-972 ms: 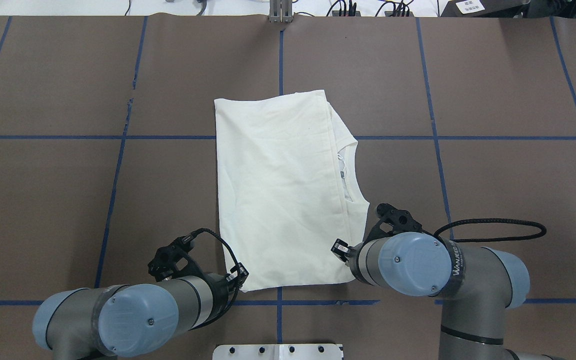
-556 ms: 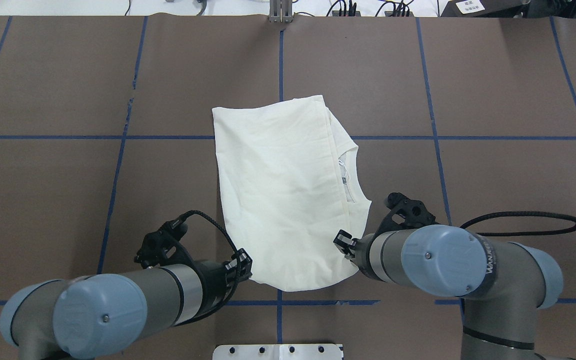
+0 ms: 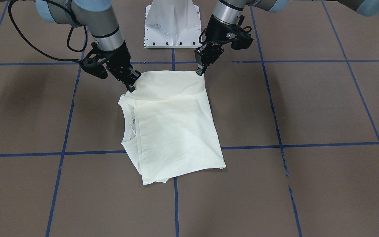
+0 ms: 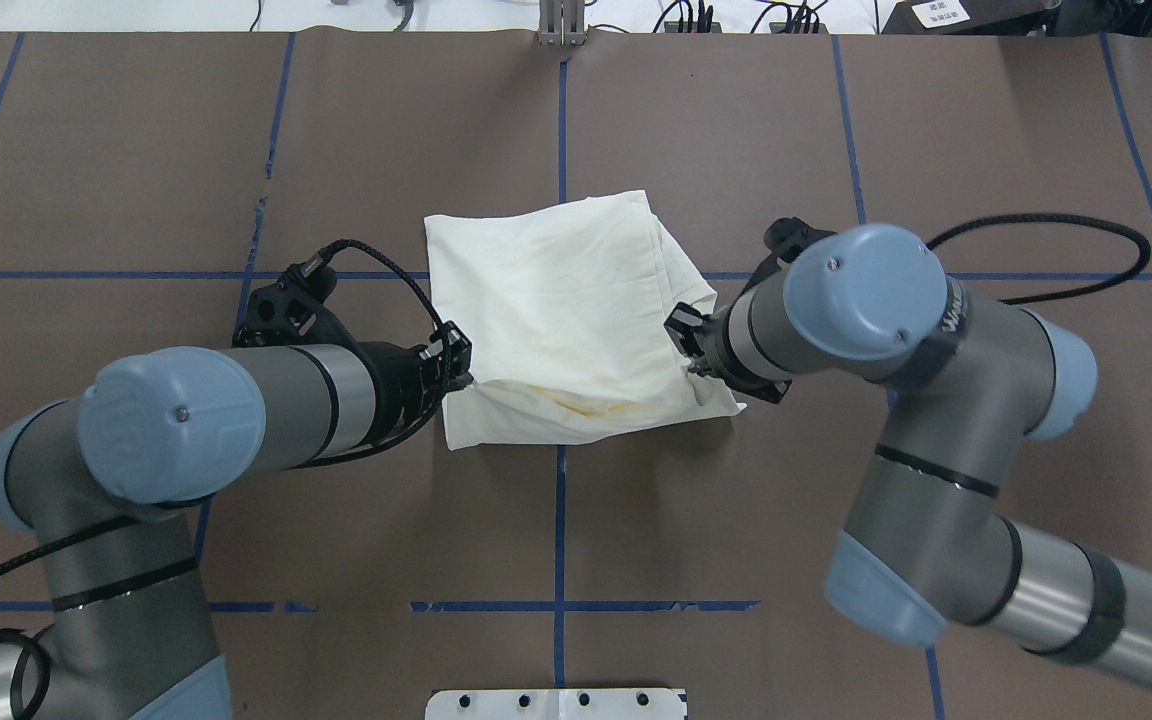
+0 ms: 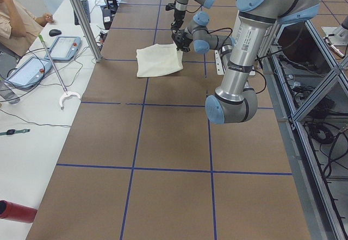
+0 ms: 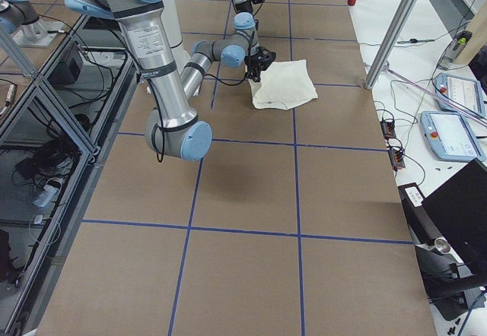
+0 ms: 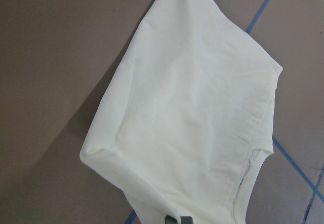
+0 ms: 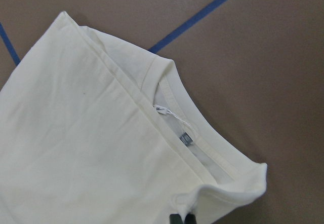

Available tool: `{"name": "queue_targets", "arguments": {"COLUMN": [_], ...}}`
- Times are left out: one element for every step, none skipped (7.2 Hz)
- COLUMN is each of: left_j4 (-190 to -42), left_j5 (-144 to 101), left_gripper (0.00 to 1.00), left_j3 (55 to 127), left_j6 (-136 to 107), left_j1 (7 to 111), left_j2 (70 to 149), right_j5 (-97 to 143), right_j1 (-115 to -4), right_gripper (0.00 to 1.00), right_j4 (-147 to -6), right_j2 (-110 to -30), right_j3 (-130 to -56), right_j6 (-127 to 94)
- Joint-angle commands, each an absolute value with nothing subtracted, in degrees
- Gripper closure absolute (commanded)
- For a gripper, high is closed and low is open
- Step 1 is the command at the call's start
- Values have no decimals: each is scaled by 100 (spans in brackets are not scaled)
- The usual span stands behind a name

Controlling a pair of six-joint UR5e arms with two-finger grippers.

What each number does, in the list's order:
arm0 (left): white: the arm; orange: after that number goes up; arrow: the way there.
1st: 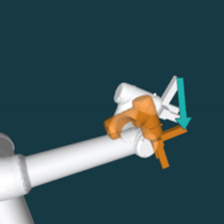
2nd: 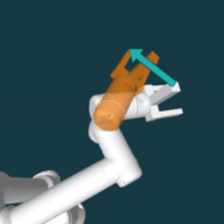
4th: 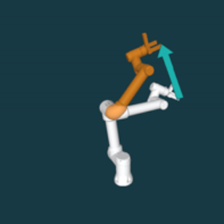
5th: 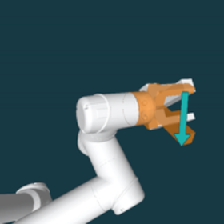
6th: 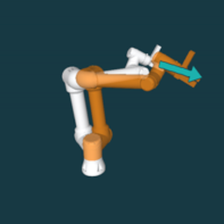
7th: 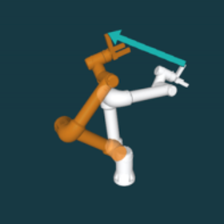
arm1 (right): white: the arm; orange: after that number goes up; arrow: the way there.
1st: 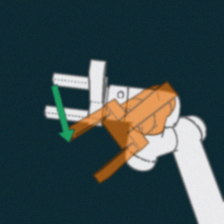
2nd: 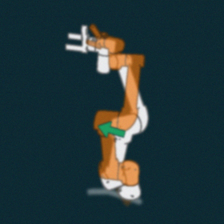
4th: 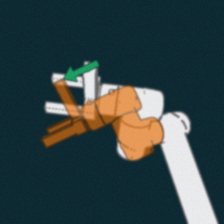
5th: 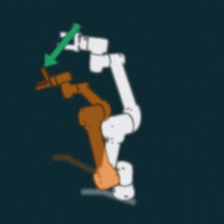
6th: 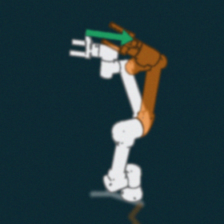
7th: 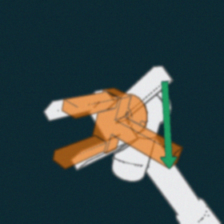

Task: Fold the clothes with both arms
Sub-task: 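Lift the near edge with both grippers and fold it away from the robot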

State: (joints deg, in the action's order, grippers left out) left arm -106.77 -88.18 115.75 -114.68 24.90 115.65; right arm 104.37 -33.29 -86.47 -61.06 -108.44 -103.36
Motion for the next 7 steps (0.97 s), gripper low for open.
{"name": "queue_targets", "arguments": {"left_j4": [-11044, -11631, -12063, -12120, -12120, -12242, -12443], "left_j5": [-8824, -8833, -8833, -8833, -8833, -8824, -8824], "left_gripper": [100, 100, 100, 100, 100, 100, 100], "left_j3": [10806, 10210, 9578, 9328, 9142, 8888, 8660], "left_j6": [-11198, -11189, -11058, -10796, -10558, -10477, -10450], "left_j1": [2838, 3013, 3154, 3338, 3444, 3480, 3550], "left_j2": [11785, 11864, 12135, 12303, 12305, 12322, 12366], "right_j5": [10994, 11073, 11153, 11153, 11153, 11162, 11197], "right_j1": [-3901, -4059, -4148, -4227, -4288, -4341, -4394], "right_gripper": [100, 100, 100, 100, 100, 100, 100], "right_j4": [-8326, -7862, -7509, -7236, -7025, -6848, -6760], "right_j2": [-5295, -4987, -4722, -4433, -4247, -4132, -3948], "right_j3": [-9491, -8831, -8267, -7687, -7221, -6964, -6648], "right_j6": [-10020, -10020, -9976, -9889, -9740, -9669, -9581]}}
